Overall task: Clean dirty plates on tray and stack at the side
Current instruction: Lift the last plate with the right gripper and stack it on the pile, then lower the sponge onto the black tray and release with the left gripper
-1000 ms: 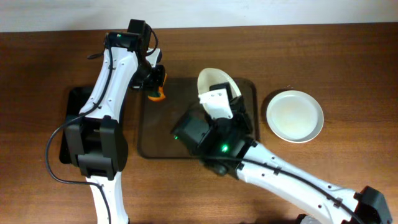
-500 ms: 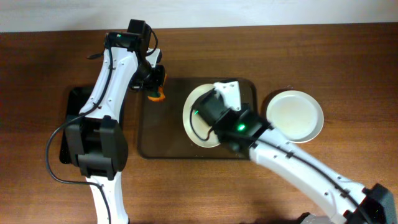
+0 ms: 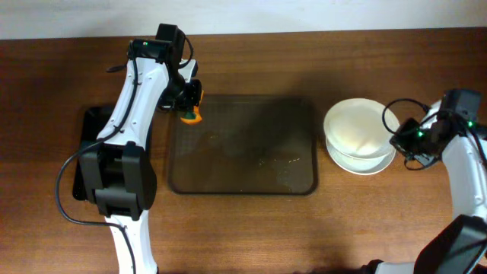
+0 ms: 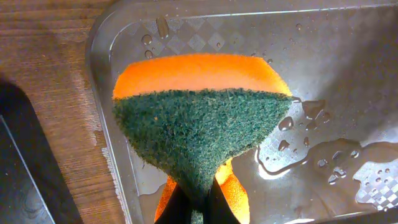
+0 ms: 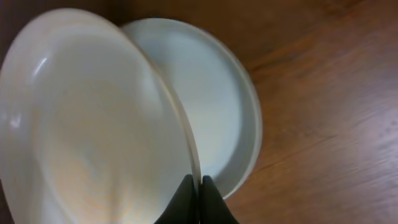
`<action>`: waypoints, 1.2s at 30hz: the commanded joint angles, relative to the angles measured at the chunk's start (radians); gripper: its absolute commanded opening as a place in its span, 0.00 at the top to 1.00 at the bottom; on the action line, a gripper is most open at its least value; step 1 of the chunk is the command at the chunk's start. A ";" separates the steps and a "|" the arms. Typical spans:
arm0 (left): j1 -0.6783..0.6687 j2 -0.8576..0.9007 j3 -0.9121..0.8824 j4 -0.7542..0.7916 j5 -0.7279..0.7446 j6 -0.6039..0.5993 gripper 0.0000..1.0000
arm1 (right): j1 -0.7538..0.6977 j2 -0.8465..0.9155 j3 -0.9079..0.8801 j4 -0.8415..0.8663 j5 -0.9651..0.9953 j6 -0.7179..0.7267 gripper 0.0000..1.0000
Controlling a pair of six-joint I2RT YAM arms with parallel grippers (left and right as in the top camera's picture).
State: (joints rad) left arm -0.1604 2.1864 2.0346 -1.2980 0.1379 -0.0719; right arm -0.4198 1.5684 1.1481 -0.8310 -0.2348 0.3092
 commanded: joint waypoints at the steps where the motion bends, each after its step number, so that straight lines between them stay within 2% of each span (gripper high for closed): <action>1: 0.003 0.007 0.010 -0.001 -0.003 0.013 1.00 | -0.041 0.027 -0.072 0.082 -0.012 -0.014 0.96; 4: 0.003 0.007 0.010 0.000 -0.004 0.013 1.00 | -0.031 0.060 -0.096 0.105 -0.012 -0.018 0.96; 6: 0.003 0.007 0.010 0.003 -0.004 0.013 1.00 | -0.031 0.061 -0.098 0.105 -0.013 -0.018 0.65; 7: 0.006 0.007 0.011 0.002 -0.005 0.013 1.00 | -0.031 0.059 -0.093 0.094 -0.047 -0.018 0.59; 10: 0.053 -0.004 0.064 -0.077 -0.015 0.012 1.00 | -0.024 0.031 0.014 -0.016 -0.092 -0.033 0.56; 12: 0.129 -0.045 0.121 -0.185 -0.055 0.012 1.00 | 0.035 -0.013 0.114 -0.095 -0.091 -0.063 0.52; 14: 0.200 -0.080 0.121 -0.259 -0.145 -0.058 1.00 | 0.111 -0.029 0.146 -0.104 -0.091 -0.066 0.45; 16: 0.275 -0.081 0.101 -0.280 -0.161 -0.074 1.00 | 0.181 -0.026 0.146 -0.095 -0.087 -0.066 0.39; 20: 0.381 -0.081 -0.077 -0.139 -0.161 -0.097 1.00 | 0.272 -0.024 0.146 -0.093 -0.068 -0.066 0.36; 22: 0.421 -0.081 -0.249 0.018 -0.161 -0.096 1.00 | 0.296 -0.024 0.146 -0.093 -0.068 -0.066 0.36; 25: 0.439 -0.081 -0.412 0.168 -0.161 -0.096 1.00 | 0.295 -0.024 0.146 -0.097 -0.068 -0.066 0.36; 26: 0.441 -0.081 -0.440 0.195 -0.161 -0.096 0.87 | 0.295 -0.024 0.146 -0.101 -0.068 -0.066 0.36; 27: 0.441 -0.081 -0.444 0.199 -0.161 -0.096 0.48 | 0.295 -0.024 0.146 -0.101 -0.068 -0.066 0.36; 28: 0.441 -0.081 -0.442 0.198 -0.161 -0.097 0.29 | 0.295 -0.024 0.146 -0.101 -0.068 -0.066 0.36; 30: 0.441 -0.083 -0.419 0.174 -0.160 -0.097 0.11 | 0.295 -0.024 0.146 -0.101 -0.069 -0.066 0.36; 31: 0.441 -0.089 -0.381 0.141 -0.160 -0.097 0.03 | 0.295 -0.024 0.146 -0.102 -0.073 -0.066 0.36; 32: 0.441 -0.110 -0.317 0.089 -0.160 -0.100 0.01 | 0.295 -0.024 0.146 -0.101 -0.077 -0.066 0.36; 36: 0.423 -0.232 -0.064 -0.110 -0.161 -0.099 0.02 | 0.295 -0.032 0.155 -0.111 -0.079 -0.066 0.36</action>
State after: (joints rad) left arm 0.2752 2.0899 1.8233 -1.3403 -0.0196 -0.1699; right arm -0.1310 1.5501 1.2831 -0.9340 -0.3126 0.2508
